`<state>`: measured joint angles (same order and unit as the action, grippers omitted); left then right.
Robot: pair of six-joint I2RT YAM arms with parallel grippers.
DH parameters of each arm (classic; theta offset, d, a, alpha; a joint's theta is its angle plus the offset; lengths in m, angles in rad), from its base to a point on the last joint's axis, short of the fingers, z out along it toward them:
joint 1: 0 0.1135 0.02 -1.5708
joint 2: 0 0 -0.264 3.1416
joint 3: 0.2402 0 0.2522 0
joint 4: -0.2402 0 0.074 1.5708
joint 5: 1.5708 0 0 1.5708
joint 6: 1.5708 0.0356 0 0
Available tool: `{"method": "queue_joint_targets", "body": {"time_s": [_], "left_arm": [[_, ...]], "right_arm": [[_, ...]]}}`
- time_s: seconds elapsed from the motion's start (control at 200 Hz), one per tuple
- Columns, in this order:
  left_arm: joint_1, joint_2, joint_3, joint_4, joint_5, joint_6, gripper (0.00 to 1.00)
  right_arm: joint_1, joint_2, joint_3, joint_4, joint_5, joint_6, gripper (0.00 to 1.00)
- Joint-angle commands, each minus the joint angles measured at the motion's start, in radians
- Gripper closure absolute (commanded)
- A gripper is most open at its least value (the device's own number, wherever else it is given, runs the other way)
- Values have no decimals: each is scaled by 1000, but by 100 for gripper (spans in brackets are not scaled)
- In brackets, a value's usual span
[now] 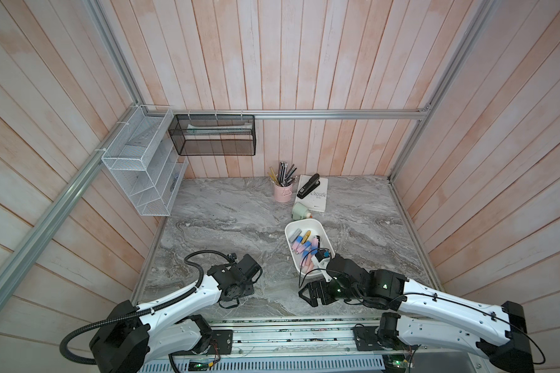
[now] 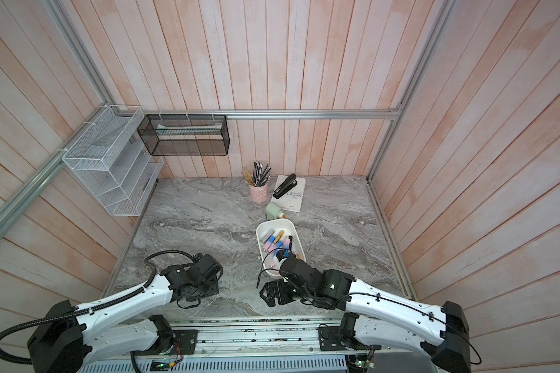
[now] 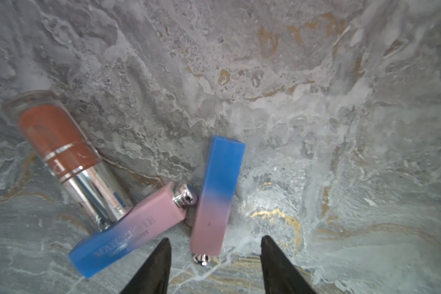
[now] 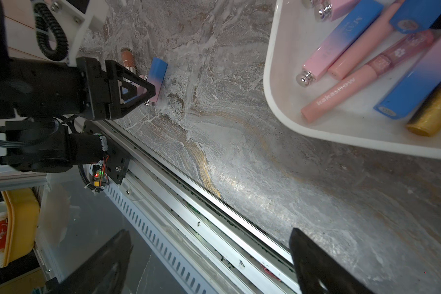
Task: Put the lipstick into the storage box
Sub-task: Pick up the lipstick at the center of the board.
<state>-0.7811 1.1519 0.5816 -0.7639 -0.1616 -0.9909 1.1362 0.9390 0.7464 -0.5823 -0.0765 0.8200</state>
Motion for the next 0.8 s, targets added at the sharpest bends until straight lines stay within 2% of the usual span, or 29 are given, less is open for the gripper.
{"method": "queue_joint_targets", "body": {"time_s": [0.0, 0.345, 0.375, 0.46, 0.5, 0.675, 0.795], "left_arm": [[29, 47, -22, 73, 27, 30, 41], [91, 126, 12, 139, 57, 105, 42], [93, 135, 20, 138, 57, 112, 46], [94, 170, 38, 148, 62, 135, 68], [97, 190, 46, 150, 67, 139, 74], [96, 252, 122, 119, 108, 155, 78], [93, 238, 238, 44, 80, 149, 77]], "right_arm": [[-2, -30, 0, -3, 9, 28, 2], [-1, -60, 0, -30, 38, 49, 2], [-1, -59, -1, -27, 36, 49, 2], [-2, -55, 2, -18, 40, 45, 2], [-4, -53, 5, -18, 40, 42, 2], [-4, -53, 17, -33, 59, 34, 2], [-9, -72, 10, -36, 58, 31, 2]]}}
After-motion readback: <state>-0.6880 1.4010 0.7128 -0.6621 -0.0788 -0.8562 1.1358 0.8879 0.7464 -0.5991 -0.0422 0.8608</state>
